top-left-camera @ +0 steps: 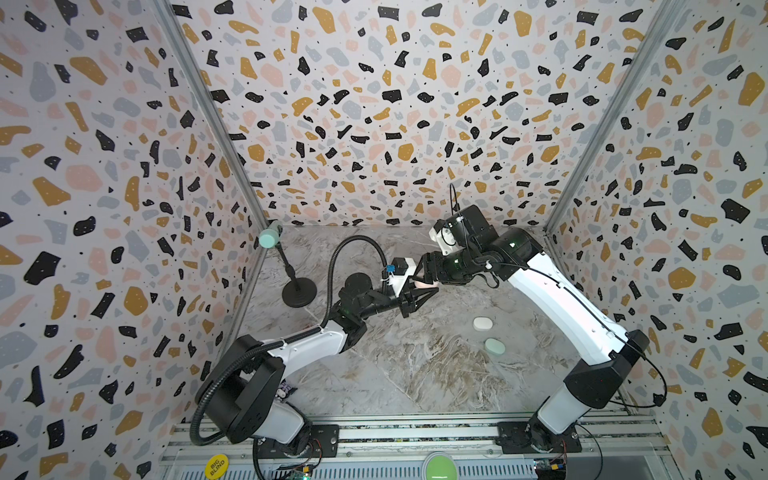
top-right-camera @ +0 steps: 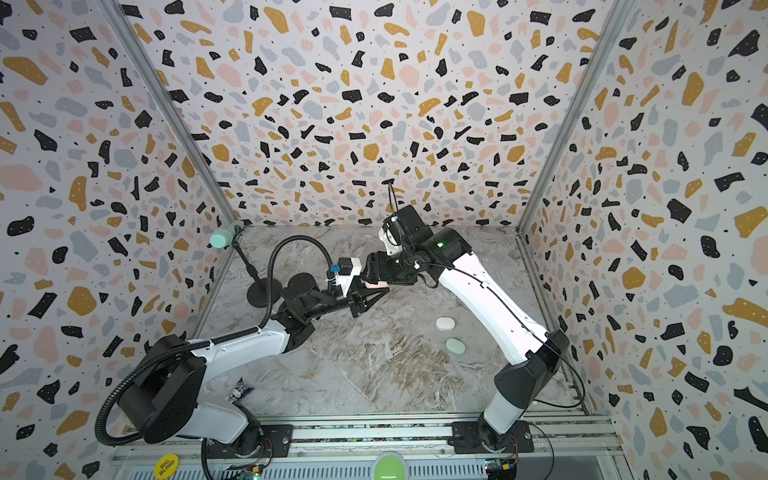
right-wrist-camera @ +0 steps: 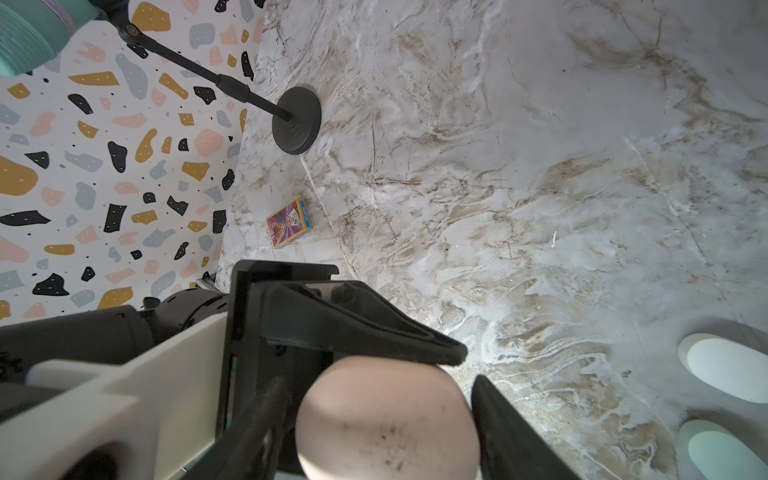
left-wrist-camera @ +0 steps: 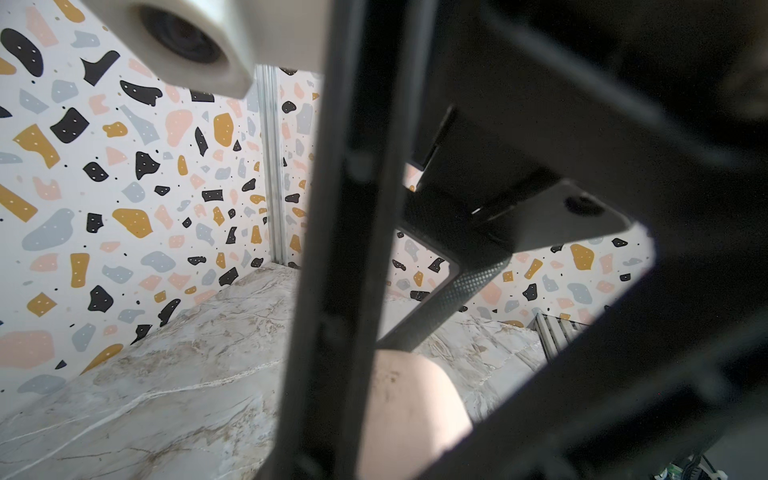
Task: Insert the wireless bluetooth earbuds into the charging case
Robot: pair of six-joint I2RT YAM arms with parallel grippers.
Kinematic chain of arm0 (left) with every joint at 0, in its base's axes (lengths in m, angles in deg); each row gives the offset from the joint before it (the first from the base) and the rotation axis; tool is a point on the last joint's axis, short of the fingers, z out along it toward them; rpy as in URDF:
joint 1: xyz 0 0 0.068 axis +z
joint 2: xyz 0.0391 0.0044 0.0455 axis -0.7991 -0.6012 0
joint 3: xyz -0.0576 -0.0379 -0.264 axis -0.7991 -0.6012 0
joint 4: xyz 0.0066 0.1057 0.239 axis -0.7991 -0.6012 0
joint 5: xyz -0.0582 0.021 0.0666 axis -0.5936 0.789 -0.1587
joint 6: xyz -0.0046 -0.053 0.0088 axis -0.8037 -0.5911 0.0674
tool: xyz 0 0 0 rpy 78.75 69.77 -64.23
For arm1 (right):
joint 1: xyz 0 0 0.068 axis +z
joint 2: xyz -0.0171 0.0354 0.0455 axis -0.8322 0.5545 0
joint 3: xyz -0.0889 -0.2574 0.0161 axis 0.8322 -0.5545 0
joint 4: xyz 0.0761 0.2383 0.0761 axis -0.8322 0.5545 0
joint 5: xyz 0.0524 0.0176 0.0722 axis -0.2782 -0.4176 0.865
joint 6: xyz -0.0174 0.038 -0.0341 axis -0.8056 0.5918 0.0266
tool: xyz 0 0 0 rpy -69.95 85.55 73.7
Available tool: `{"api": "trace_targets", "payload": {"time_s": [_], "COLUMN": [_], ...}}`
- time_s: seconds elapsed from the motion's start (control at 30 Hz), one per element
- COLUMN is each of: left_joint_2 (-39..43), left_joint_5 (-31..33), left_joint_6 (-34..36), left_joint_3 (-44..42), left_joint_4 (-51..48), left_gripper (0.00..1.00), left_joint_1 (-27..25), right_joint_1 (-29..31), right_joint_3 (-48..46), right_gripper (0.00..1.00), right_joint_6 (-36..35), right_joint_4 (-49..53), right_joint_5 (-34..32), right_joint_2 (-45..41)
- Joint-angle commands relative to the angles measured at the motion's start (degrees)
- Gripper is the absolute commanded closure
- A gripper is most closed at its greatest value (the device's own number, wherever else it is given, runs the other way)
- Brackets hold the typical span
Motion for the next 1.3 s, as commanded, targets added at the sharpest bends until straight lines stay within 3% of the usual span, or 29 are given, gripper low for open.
{"api": "trace_targets", "payload": {"time_s": [0.0,0.67,1.1,1.23,1.27], "left_joint_2": [1.4,2.1,2.0,1.8,1.8], "left_joint_5": [-0.8,-0.7,-0.3,-0.2,0.0], "left_joint_6": [1.0,1.3,1.9,2.1,2.1], "left_joint_3": [0.4,0.4,0.5,0.8,0.9], "left_joint_4": [3.7,3.4,2.5,1.6,0.9], "left_gripper": [0.92,0.92,0.92,0.85,0.77], "left_joint_1": [-0.2,-0.2,-0.2,-0.2,-0.2], "right_joint_1": [1.0,1.0,1.0,0.7,0.5], "right_joint_3": [2.7,6.0,6.0,6.1,5.9], "right_gripper": [0.28,0.25,0.45,0.47,0.47], "right_joint_6": [-0.8,-0.6,-0.5,-0.5,-0.7], "right_joint_4": [3.4,6.8,5.8,5.9,6.0], "right_joint_5": [0.5,-1.3,-0.7,-2.1,-2.5], "right_joint_2": [0.1,3.0,3.2,2.7,2.5]}}
